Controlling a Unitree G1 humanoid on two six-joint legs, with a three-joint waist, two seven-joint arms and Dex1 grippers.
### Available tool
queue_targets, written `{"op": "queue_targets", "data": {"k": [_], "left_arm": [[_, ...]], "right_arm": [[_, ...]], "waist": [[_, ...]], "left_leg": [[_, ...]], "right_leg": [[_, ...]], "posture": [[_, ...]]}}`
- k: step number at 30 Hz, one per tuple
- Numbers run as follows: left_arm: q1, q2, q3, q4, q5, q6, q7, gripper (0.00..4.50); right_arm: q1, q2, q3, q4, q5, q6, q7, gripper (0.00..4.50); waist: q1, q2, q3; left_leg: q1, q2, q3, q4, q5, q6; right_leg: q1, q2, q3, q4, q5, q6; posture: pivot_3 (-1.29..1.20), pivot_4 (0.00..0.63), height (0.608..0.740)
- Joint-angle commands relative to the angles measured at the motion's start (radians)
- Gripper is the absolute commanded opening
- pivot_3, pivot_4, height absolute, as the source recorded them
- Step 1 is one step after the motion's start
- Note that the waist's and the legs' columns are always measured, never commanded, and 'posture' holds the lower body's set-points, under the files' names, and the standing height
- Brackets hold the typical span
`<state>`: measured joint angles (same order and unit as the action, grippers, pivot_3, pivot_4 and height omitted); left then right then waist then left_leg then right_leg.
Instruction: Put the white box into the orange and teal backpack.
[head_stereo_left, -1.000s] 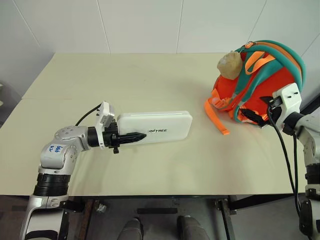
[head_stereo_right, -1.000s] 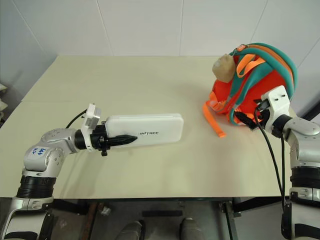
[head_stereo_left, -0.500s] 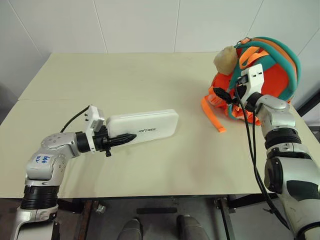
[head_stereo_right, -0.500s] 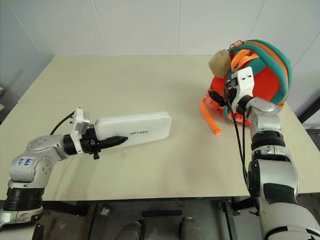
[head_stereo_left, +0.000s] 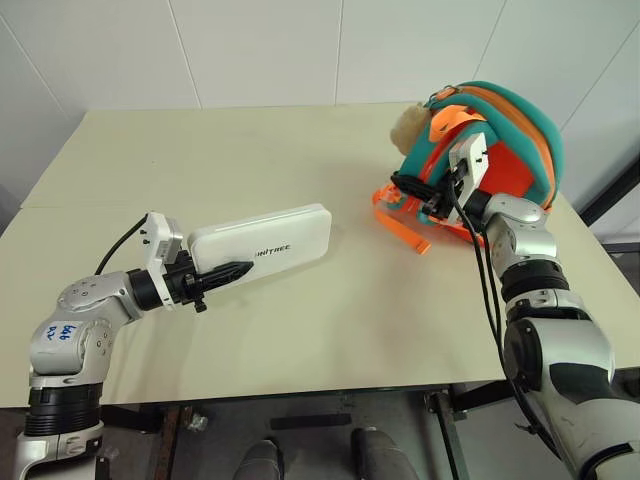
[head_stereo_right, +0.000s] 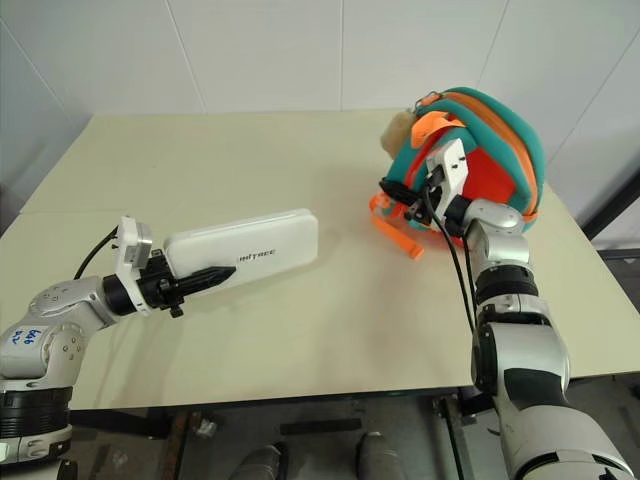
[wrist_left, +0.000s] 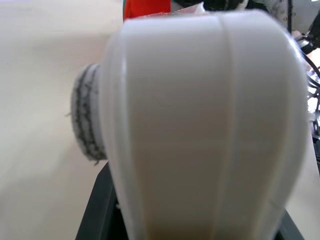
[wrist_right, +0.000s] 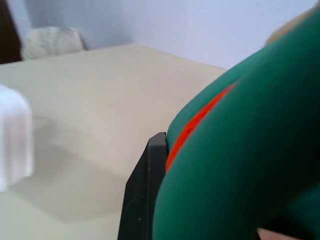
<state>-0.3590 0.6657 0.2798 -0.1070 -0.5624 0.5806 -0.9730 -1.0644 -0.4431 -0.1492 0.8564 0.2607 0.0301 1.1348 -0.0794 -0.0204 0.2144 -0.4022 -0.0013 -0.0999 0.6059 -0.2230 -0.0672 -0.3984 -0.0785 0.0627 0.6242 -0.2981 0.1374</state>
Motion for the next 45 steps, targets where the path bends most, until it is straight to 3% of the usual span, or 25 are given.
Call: {"op": "queue_targets", "data": {"k": [1,5,10,20,29,36,40,45], "left_arm": [[0.011,0.033,0.057,0.013,-0.026,-0.019,-0.003,1.32],[0.032,0.052,0.070,0.061,-0.012,-0.045,-0.013,1.32],[0.048,0.072,0.082,0.102,-0.010,-0.071,-0.018,1.32],[0.085,0.079,0.086,0.086,-0.026,-0.078,-0.027,1.32],[0.086,0.065,0.095,0.071,-0.032,-0.084,-0.009,1.32],[0.089,0.067,0.111,0.057,-0.044,-0.088,-0.002,1.32],[0.066,0.066,0.103,0.052,-0.052,-0.094,-0.005,1.32],[0.046,0.078,0.108,0.003,-0.095,-0.077,-0.029,1.32]], "right_arm": [[0.099,0.003,0.061,-0.415,0.145,0.243,0.098,0.02],[0.235,-0.060,0.091,-0.821,0.327,0.553,0.101,0.02],[0.335,-0.167,0.104,-0.998,0.446,0.745,0.134,0.02],[0.373,-0.367,0.112,-0.976,0.534,0.871,0.291,0.02],[0.329,-0.384,0.106,-1.012,0.599,0.940,0.282,0.02],[0.478,-0.420,0.041,-1.227,0.772,1.052,0.230,0.02],[0.527,-0.444,0.067,-1.250,0.738,1.011,0.238,0.02],[0.520,-0.458,0.109,-1.134,0.610,0.905,0.244,0.02]], "waist": [[-0.001,0.000,0.000],[0.000,0.000,0.000],[0.017,0.000,0.000],[0.049,0.000,0.000],[0.051,0.000,0.000],[0.054,0.000,0.000],[0.051,0.000,0.000],[0.052,-0.001,0.000]], "left_leg": [[0.000,0.000,0.000,-0.001,0.000,0.000],[-0.004,0.001,0.000,-0.002,0.000,0.000],[-0.005,0.001,0.000,-0.002,0.000,-0.001],[-0.005,0.000,0.002,-0.001,0.000,0.000],[-0.005,0.000,0.002,-0.001,0.000,0.000],[-0.007,0.001,0.002,-0.002,-0.001,0.000],[-0.006,0.000,0.002,0.000,-0.001,0.000],[-0.006,0.001,0.002,0.004,-0.001,0.001]], "right_leg": [[-0.001,0.000,0.000,0.000,0.000,0.000],[-0.008,0.000,0.000,0.004,-0.002,-0.002],[-0.010,0.000,0.001,0.005,-0.002,-0.003],[-0.009,0.000,0.001,0.003,-0.002,-0.003],[-0.010,0.000,0.001,0.002,-0.002,-0.003],[-0.010,0.000,0.000,0.001,-0.003,-0.003],[-0.010,-0.001,0.000,0.002,-0.002,-0.003],[-0.008,0.000,0.000,0.003,-0.002,-0.003]], "posture": [[0.00,0.150,0.740],[0.00,0.150,0.740],[0.00,0.150,0.740],[0.00,0.150,0.740],[0.00,0.150,0.740],[0.00,0.150,0.740],[0.00,0.150,0.740],[0.00,0.150,0.740]]}}
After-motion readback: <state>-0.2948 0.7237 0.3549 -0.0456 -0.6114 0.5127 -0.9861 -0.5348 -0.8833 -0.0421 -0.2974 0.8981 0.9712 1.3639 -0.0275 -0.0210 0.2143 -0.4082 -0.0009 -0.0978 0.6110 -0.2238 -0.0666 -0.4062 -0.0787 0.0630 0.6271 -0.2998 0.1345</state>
